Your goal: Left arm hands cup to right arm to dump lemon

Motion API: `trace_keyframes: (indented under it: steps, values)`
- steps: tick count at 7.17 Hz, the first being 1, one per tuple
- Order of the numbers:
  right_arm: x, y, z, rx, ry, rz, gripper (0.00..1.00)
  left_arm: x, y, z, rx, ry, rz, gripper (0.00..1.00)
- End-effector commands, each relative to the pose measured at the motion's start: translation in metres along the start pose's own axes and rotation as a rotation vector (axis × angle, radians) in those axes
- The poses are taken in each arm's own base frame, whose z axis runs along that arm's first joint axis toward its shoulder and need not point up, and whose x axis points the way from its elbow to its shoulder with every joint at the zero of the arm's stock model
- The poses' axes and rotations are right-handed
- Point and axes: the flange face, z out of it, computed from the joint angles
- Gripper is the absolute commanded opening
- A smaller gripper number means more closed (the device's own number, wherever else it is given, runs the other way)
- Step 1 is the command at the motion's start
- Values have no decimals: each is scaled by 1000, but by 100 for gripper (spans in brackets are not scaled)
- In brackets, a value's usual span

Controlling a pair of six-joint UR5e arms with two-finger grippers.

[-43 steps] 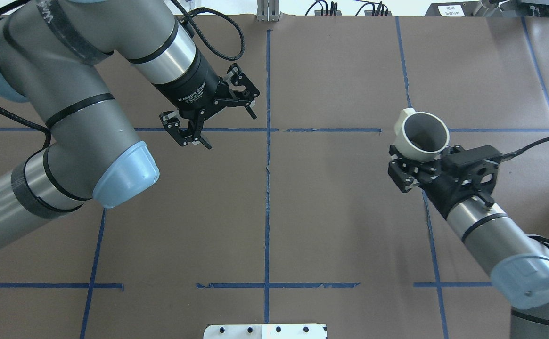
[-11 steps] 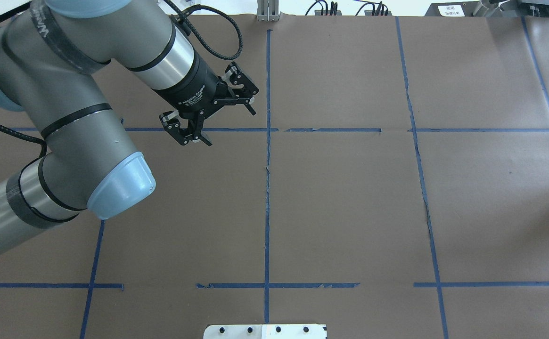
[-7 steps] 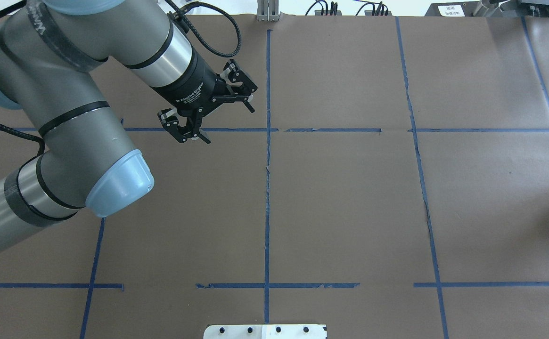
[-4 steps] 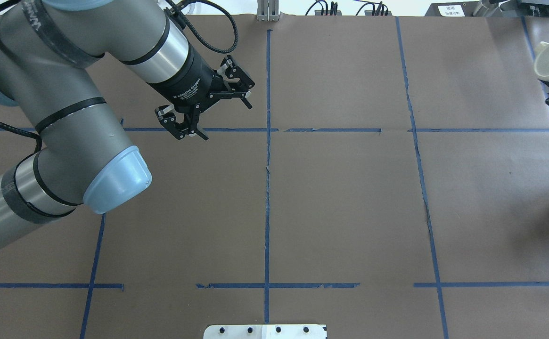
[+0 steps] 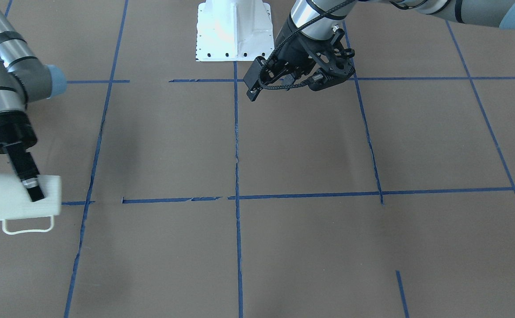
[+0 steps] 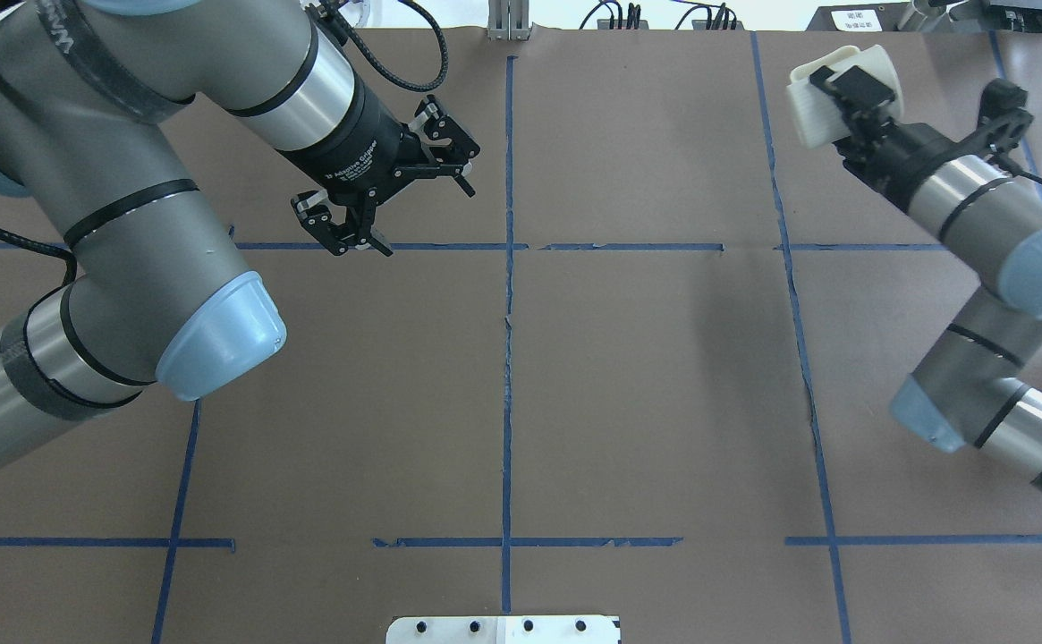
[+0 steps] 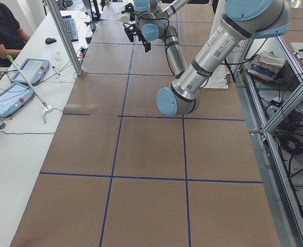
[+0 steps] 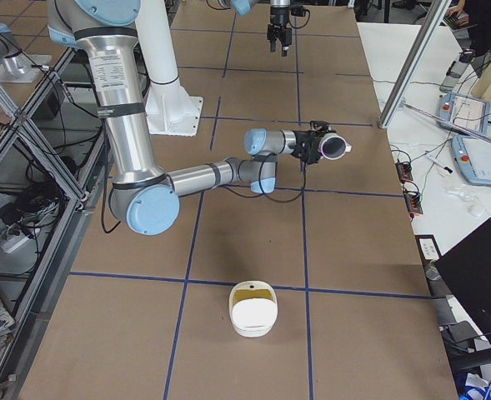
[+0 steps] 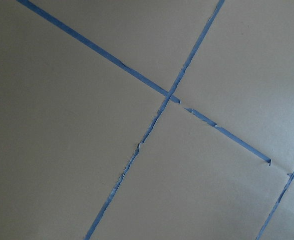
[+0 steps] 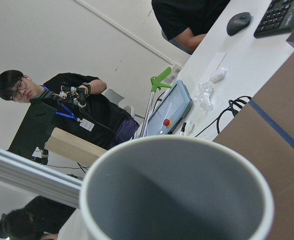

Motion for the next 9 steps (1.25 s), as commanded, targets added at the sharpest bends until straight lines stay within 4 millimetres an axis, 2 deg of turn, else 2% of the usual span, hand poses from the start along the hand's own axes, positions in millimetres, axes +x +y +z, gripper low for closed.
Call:
trace_keyframes:
  steps: [1, 2, 3, 4, 5, 6, 7, 9]
  values:
    - [-56, 114, 9, 22, 24, -421, 44, 2, -3, 5, 10, -6, -2, 100]
    - [-61, 154, 4, 13, 35, -603, 46, 11, -7, 11, 23, -17, 19, 100]
    - [-90, 179, 14, 47, 81, -757, 46, 24, -12, 19, 37, -30, 17, 100]
    - [-98, 207, 7, 67, 103, -849, 46, 54, -15, 31, 40, -47, 7, 100]
    - [-110, 228, 2, 61, 87, -863, 46, 73, -18, 42, 39, -66, -3, 100]
    - [-110, 252, -5, 43, 110, -897, 46, 83, -14, 42, 35, -65, 33, 100]
    - [-111, 268, -12, 77, 137, -971, 45, 98, -14, 46, 36, -73, 30, 100]
    - [-113, 281, -17, 62, 130, -1008, 45, 103, -14, 51, 33, -82, 28, 100]
